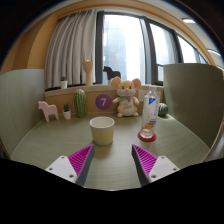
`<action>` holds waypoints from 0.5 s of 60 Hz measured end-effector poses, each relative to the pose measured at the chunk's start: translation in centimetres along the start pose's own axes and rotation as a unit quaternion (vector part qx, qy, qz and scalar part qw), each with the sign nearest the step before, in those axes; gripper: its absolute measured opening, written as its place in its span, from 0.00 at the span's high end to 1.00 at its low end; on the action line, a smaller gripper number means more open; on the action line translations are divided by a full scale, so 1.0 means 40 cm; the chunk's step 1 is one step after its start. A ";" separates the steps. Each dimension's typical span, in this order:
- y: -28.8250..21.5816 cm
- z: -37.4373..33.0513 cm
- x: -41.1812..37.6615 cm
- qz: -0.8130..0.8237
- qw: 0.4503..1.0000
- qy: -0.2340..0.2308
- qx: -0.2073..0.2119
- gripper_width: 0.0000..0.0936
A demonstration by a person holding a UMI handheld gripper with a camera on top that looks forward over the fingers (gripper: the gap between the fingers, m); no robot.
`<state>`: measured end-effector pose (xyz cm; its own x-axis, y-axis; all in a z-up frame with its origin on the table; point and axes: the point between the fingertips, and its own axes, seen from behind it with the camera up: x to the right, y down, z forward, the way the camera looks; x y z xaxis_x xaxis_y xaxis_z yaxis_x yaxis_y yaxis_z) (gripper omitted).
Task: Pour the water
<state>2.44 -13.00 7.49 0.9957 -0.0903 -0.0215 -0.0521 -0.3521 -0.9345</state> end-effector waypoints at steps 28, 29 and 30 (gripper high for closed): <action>-0.073 -0.227 -0.302 -0.043 0.993 -0.100 0.037 0.19; -0.077 -0.232 -0.306 -0.044 0.993 -0.101 0.040 0.19; -0.078 -0.237 -0.309 -0.045 0.993 -0.103 0.040 0.19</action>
<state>-10.43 -19.61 14.05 0.9911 0.1333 -0.0005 0.0363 -0.2733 -0.9612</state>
